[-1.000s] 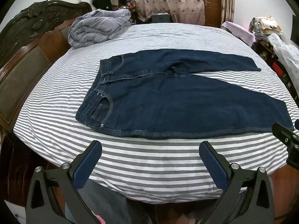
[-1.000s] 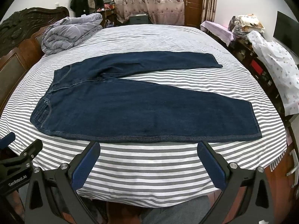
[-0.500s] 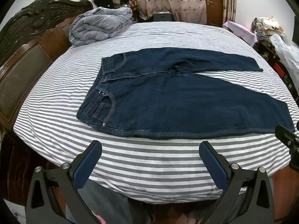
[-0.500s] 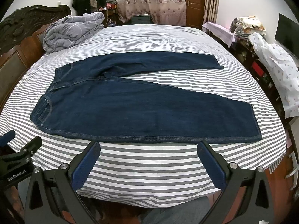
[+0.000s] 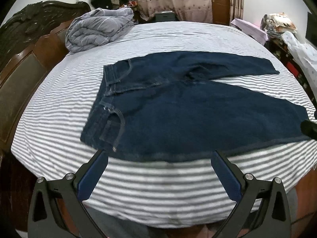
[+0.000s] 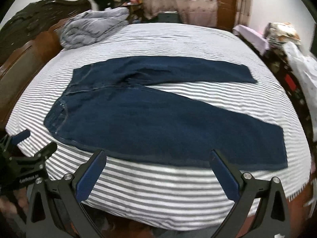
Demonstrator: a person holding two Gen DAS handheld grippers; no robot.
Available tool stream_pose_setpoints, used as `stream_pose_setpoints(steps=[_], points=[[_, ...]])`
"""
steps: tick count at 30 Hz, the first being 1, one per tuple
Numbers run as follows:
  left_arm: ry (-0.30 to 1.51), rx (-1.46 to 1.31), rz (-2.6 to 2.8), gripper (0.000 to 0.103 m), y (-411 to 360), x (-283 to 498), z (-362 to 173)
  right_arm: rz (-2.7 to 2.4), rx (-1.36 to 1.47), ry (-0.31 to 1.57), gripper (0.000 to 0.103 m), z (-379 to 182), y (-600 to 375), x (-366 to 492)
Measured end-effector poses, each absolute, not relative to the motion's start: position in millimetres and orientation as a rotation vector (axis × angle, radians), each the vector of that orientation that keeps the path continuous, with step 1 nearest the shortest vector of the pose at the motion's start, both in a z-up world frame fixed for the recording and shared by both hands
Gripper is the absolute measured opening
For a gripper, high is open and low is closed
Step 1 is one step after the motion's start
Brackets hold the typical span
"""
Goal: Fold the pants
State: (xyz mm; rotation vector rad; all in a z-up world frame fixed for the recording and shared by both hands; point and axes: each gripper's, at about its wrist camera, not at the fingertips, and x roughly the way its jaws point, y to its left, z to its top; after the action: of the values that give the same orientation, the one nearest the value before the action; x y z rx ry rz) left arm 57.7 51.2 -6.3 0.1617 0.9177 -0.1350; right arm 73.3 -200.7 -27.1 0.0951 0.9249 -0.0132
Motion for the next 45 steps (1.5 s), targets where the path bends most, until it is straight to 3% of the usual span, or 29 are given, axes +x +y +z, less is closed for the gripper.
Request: stream_pose_setpoints(steps=[14, 21, 29, 35, 45], points=[[0.898, 0.159, -0.136, 0.100, 138.2, 245.3, -2.5, 0.331, -0.025, 1.014, 0.101, 0.2, -211.5, 249.8], [0.950, 0.123, -0.161, 0.086, 169.2, 352.9, -36.3, 0.432, -0.073, 1.044, 0.100, -12.8, -219.6, 369.3], [0.952, 0.073, -0.297, 0.084, 207.5, 462.0, -77.9, 0.604, -0.169, 1.145, 0.077, -63.6, -217.2, 506.6], [1.008, 0.035, -0.405, 0.084, 233.8, 489.0, -112.8, 0.731, -0.185, 1.245, 0.058, -119.1, -196.4, 591.3], [1.050, -0.003, -0.481, 0.085, 231.6, 507.2, -140.4, 0.901, -0.171, 1.314, 0.052, -153.2, -170.6, 638.0]])
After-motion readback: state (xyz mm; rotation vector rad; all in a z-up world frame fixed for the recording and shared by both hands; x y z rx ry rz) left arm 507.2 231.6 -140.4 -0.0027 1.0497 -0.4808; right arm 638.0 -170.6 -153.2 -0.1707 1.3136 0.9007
